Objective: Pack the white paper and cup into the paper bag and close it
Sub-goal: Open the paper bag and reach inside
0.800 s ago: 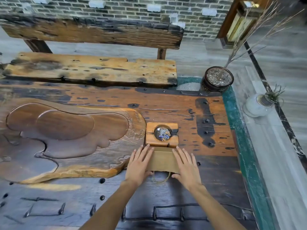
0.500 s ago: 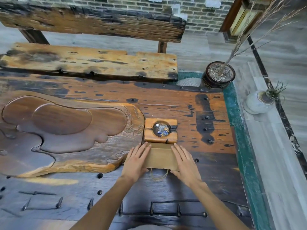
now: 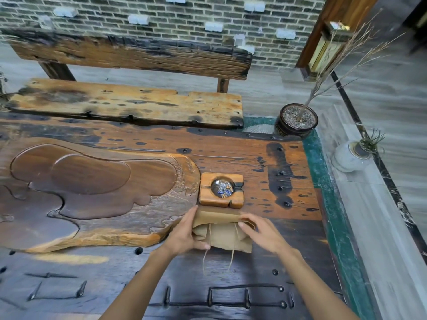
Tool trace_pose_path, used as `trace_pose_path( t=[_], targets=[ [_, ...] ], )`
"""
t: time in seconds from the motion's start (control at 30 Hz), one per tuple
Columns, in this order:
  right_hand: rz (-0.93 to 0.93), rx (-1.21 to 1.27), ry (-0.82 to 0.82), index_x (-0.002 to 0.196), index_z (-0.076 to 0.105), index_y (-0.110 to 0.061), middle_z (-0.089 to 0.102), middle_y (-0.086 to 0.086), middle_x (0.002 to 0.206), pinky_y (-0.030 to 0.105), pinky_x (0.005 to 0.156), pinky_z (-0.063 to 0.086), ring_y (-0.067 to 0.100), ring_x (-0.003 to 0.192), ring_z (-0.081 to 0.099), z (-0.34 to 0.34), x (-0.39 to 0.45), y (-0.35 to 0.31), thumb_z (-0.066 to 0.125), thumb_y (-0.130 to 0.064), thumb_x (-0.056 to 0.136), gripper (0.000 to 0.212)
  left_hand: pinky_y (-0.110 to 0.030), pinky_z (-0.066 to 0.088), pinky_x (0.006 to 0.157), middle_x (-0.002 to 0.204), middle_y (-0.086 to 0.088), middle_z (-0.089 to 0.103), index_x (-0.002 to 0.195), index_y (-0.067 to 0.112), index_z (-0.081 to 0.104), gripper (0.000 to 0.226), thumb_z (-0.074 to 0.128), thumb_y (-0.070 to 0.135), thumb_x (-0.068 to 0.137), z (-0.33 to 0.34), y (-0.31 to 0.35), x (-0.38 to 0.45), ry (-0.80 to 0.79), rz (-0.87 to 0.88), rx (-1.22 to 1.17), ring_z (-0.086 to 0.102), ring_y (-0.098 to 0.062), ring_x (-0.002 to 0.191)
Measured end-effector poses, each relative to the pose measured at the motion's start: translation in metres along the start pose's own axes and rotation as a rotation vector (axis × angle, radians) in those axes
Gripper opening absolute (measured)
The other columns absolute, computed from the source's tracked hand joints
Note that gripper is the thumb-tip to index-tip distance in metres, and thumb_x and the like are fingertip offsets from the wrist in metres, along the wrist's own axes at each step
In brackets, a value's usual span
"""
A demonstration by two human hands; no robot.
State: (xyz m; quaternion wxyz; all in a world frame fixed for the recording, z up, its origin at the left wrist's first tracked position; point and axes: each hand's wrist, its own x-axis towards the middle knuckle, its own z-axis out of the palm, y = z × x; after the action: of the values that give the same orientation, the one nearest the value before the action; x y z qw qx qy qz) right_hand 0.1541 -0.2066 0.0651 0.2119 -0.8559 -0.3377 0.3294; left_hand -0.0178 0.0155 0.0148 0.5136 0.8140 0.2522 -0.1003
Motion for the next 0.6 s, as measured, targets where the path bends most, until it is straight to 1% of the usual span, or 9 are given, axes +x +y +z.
trace_pose_path(
  t=[0.03, 0.1, 0.13, 0.2, 0.27, 0.37, 0.43, 0.5, 0.6],
  targets=[
    [-0.001, 0.003, 0.015, 0.131, 0.059, -0.03, 0.059, -0.02, 0.13, 0.011, 0.083, 0.039, -0.006, 0.104, 0.056, -0.001, -0.001, -0.004, 0.047, -0.045, 0.099, 0.037, -0.038, 0.026, 0.122, 0.16, 0.005, 0.027, 0.155, 0.024, 0.016, 0.139, 0.084, 0.07, 0.044, 0.001, 0.001, -0.003, 0.024, -0.005, -0.034, 0.027, -0.013, 0.147],
    [0.015, 0.026, 0.035, 0.126, 0.063, -0.029, 0.064, -0.02, 0.119, 0.012, 0.077, 0.039, -0.004, 0.102, 0.055, -0.001, -0.003, -0.008, 0.042, -0.044, 0.102, 0.035, -0.036, 0.032, 0.118, 0.154, 0.007, 0.037, 0.153, 0.022, 0.026, 0.131, 0.073, 0.082, 0.046, 0.001, 0.003, -0.01, 0.105, -0.018, -0.089, 0.036, -0.011, 0.142],
    [0.031, 0.05, 0.047, 0.121, 0.064, -0.03, 0.067, -0.019, 0.112, 0.011, 0.075, 0.04, 0.0, 0.102, 0.057, 0.0, -0.003, -0.01, 0.041, -0.044, 0.102, 0.033, -0.033, 0.035, 0.115, 0.149, 0.009, 0.042, 0.15, 0.022, 0.031, 0.123, 0.071, 0.082, 0.05, 0.001, 0.007, -0.014, 0.149, -0.016, -0.115, 0.04, -0.01, 0.137],
    [0.071, 0.077, 0.074, 0.102, 0.065, -0.038, 0.065, -0.021, 0.091, 0.007, 0.07, 0.037, 0.005, 0.093, 0.058, 0.0, -0.004, -0.014, 0.039, -0.044, 0.103, 0.026, -0.028, 0.04, 0.106, 0.14, 0.009, 0.046, 0.147, 0.023, 0.035, 0.105, 0.076, 0.067, 0.062, 0.001, 0.015, -0.021, 0.199, -0.025, -0.157, 0.048, -0.009, 0.127],
    [0.095, 0.085, 0.1, 0.086, 0.055, -0.045, 0.059, -0.021, 0.074, 0.012, 0.068, 0.037, 0.008, 0.084, 0.057, -0.001, -0.003, -0.018, 0.037, -0.045, 0.103, 0.025, -0.029, 0.044, 0.102, 0.134, 0.007, 0.049, 0.147, 0.022, 0.037, 0.09, 0.076, 0.055, 0.073, 0.004, 0.019, -0.025, 0.23, -0.059, -0.137, 0.054, -0.011, 0.121],
    [0.111, 0.119, 0.129, 0.074, 0.049, -0.045, 0.055, -0.013, 0.063, 0.023, 0.064, 0.038, 0.013, 0.075, 0.056, 0.0, -0.005, -0.023, 0.035, -0.047, 0.103, 0.033, -0.036, 0.051, 0.097, 0.119, 0.003, 0.067, 0.144, 0.025, 0.042, 0.09, 0.057, 0.077, 0.072, 0.006, 0.024, -0.029, 0.241, -0.182, -0.041, 0.064, -0.015, 0.109],
    [0.119, 0.118, 0.123, 0.083, 0.058, -0.042, 0.063, -0.008, 0.067, 0.029, 0.066, 0.042, 0.015, 0.077, 0.061, 0.001, -0.007, -0.023, 0.034, -0.05, 0.102, 0.031, -0.039, 0.052, 0.095, 0.112, 0.003, 0.071, 0.137, 0.029, 0.05, 0.085, 0.044, 0.084, 0.072, 0.007, 0.03, -0.031, 0.249, -0.215, 0.087, 0.065, -0.019, 0.109],
    [0.117, 0.102, 0.096, 0.097, 0.064, -0.038, 0.072, -0.002, 0.078, 0.031, 0.072, 0.046, 0.018, 0.085, 0.066, 0.002, -0.009, -0.024, 0.032, -0.053, 0.101, 0.036, -0.04, 0.052, 0.093, 0.11, 0.003, 0.073, 0.122, 0.034, 0.058, 0.07, 0.037, 0.083, 0.077, 0.008, 0.039, -0.035, 0.267, -0.212, 0.186, 0.064, -0.026, 0.112],
    [0.119, 0.085, 0.081, 0.119, 0.066, -0.03, 0.076, 0.004, 0.107, 0.035, 0.087, 0.049, 0.021, 0.105, 0.066, 0.003, -0.015, -0.027, 0.034, -0.052, 0.101, 0.043, -0.044, 0.052, 0.088, 0.105, -0.003, 0.074, 0.111, 0.036, 0.058, 0.069, 0.023, 0.086, 0.077, 0.01, 0.045, -0.037, 0.295, -0.205, 0.257, 0.064, -0.033, 0.109]
  ],
)
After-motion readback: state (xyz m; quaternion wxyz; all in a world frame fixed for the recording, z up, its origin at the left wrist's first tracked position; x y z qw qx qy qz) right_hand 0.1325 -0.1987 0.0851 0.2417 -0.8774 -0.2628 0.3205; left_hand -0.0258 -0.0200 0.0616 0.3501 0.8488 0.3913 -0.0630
